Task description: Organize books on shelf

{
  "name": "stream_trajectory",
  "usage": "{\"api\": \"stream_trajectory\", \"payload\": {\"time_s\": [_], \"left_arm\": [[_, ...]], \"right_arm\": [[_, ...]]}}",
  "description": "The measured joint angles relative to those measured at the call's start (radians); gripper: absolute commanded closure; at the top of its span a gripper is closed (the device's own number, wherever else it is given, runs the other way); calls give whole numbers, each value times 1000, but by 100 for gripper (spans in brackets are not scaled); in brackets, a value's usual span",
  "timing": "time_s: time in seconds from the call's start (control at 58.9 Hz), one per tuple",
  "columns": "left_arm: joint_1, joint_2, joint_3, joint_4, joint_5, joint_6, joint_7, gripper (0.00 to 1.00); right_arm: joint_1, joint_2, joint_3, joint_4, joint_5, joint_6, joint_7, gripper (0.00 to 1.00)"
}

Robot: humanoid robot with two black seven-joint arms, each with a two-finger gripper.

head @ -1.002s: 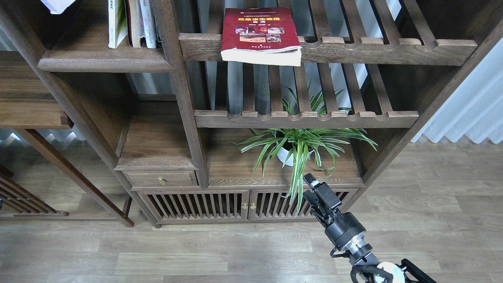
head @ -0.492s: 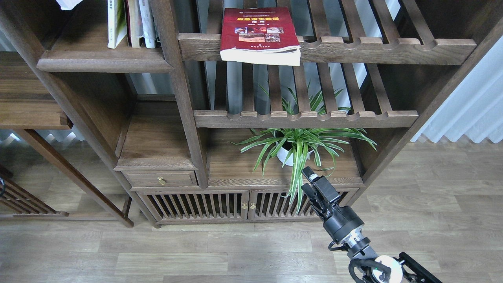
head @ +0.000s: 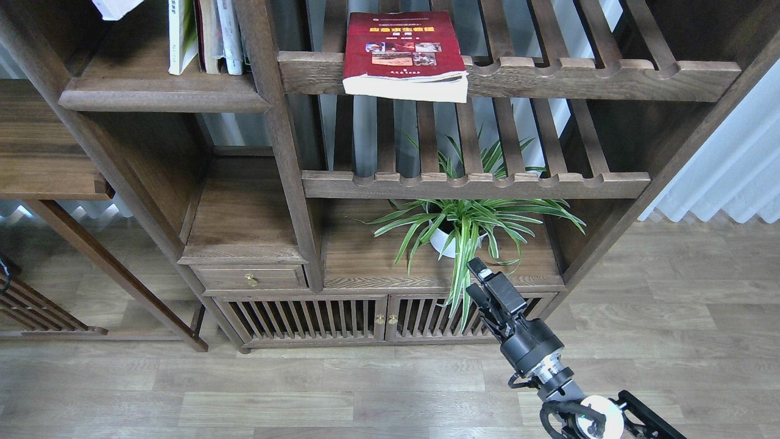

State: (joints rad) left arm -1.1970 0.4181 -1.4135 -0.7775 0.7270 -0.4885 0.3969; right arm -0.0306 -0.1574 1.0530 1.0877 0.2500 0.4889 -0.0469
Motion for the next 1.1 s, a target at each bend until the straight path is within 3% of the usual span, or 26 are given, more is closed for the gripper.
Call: {"api": "stream_trajectory", "payload": {"time_s": [0.119,0.272,0.509,0.526,0.577,0.73,0.815,0.951,1.104], "left_arm": [[-8,-2,24,23,61,0,-149,99],[-14,10,78,45,107,0,-303,98],[-1,12,107,78,128,0,-378,99],[0,11,121,96,132,0,-405,99],[-1,8,132,109,135,0,-425,99],[-11,0,217,179,142,0,-566,99],[-12,-4,245,197,143,0,-620,99],[-1,-11,262,219,133,0,-652,99],[0,-52,266,258,101,0,-650,98]], "right_arm": [[0,0,1,0,0,0,1,2],[0,1,1,1,1,0,2,2],[0,3,2,1,6,0,4,2],[0,3,2,1,8,0,4,2],[-1,4,2,1,9,0,4,2],[-2,4,2,1,9,0,5,2],[-4,3,2,1,11,0,5,2],[-7,1,3,3,20,0,6,2],[-8,1,3,3,23,0,6,2]]}}
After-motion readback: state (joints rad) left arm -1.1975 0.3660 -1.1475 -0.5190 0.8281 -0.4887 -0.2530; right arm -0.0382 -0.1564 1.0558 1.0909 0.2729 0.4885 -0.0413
